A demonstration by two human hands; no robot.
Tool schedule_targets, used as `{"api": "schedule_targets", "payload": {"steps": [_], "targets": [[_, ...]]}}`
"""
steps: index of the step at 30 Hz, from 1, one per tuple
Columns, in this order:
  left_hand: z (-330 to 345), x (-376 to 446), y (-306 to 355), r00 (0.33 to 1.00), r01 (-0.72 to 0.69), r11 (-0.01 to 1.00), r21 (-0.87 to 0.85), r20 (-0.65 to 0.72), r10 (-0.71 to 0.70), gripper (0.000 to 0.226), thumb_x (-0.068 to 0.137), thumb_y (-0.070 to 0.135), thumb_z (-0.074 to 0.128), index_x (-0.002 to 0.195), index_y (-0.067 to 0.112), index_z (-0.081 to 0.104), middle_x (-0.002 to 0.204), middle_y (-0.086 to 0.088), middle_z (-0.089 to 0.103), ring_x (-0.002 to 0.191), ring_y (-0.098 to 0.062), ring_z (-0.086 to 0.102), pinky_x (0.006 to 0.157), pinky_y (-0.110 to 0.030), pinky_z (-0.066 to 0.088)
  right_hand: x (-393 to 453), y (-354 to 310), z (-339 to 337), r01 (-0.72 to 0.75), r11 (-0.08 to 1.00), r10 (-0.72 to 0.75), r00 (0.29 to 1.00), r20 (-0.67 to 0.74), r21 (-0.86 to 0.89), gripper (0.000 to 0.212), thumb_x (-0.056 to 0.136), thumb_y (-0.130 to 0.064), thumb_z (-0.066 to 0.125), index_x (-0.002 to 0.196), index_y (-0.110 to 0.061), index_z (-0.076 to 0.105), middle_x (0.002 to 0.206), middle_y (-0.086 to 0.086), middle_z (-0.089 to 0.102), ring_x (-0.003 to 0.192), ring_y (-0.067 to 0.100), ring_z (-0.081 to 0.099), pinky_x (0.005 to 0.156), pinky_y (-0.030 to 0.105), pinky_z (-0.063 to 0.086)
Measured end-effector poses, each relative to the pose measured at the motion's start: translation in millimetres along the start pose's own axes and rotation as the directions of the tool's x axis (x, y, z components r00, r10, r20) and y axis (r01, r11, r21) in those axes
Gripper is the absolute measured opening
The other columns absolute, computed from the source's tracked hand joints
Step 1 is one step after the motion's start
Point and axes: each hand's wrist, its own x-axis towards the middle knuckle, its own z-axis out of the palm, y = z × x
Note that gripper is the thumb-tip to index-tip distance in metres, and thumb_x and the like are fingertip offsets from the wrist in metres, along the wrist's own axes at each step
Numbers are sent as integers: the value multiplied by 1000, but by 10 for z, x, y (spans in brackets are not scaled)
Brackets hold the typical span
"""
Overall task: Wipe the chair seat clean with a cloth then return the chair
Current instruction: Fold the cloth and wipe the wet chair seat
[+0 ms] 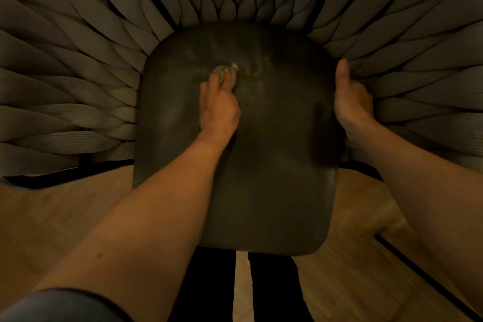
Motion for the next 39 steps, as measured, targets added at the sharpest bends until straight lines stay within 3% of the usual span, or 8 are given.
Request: {"api": "schedule_targets", "payload": {"steps": [6, 12, 19, 23, 28, 32, 39], "targets": [[331, -98, 695, 989, -104, 994, -26, 99, 106, 56, 94, 13, 42, 150, 13, 34, 147, -11, 37, 117, -34, 42, 106, -35, 33, 5, -12, -26, -37, 998, 37, 999, -2, 53, 75, 103, -67, 17, 148, -16, 50, 156, 9, 45, 143, 28, 41, 115, 36, 31], [608, -224, 1221, 947, -252, 967, -18, 201, 251, 60, 90, 19, 35, 150, 11, 30, 144, -9, 41, 112, -30, 46, 91, -36, 38, 48, -23, -12, -55, 996, 55, 998, -3, 63, 76, 104, -65, 17, 151, -15, 47, 157, 11, 44, 144, 29, 40, 116, 35, 31], [586, -386, 1633, 901, -246, 944, -219, 308, 307, 56, 89, 31, 57, 141, 17, 39, 130, -3, 43, 101, -25, 42, 88, -35, 41, 97, 9, 16, -91, 980, 89, 996, 19, 178, 77, 99, -73, 21, 133, -20, 65, 135, 6, 64, 122, 26, 60, 109, 43, 45], [486, -334, 1505, 867, -379, 921, -93, 311, 389, 54, 92, 23, 49, 144, 14, 37, 140, -4, 38, 103, -28, 42, 88, -36, 41, 128, 19, 26, -59, 993, 57, 998, 16, 102, 68, 105, -62, 25, 137, -13, 62, 141, 11, 60, 127, 29, 56, 104, 31, 41], [444, -207, 1296, 822, -521, 848, 98, 326, 467, 51, 96, 19, 38, 147, 12, 36, 146, -7, 33, 108, -31, 43, 84, -36, 37, 94, 29, 28, 88, 994, -93, 993, -77, -59, 53, 105, -45, 47, 145, -10, 54, 146, 15, 55, 134, 32, 51, 105, 31, 41], [314, -111, 1010, 868, -459, 874, 158, 288, 404, 54, 99, 22, 37, 152, 17, 26, 144, -7, 37, 107, -34, 43, 85, -39, 39, 124, -11, 60, 220, 963, -232, 971, -62, -156, 56, 98, -35, 60, 149, -13, 49, 147, 14, 54, 137, 31, 49, 112, 34, 40], [32, 73, 371, 949, -266, 933, 241, 234, 210, 58, 97, 11, 34, 153, 19, 21, 145, -8, 33, 106, -35, 42, 91, -40, 37, 178, -135, 182, 206, 933, -205, 978, 33, -296, 77, 93, -46, 69, 156, -16, 35, 159, 13, 35, 145, 35, 37, 115, 45, 38]]}}
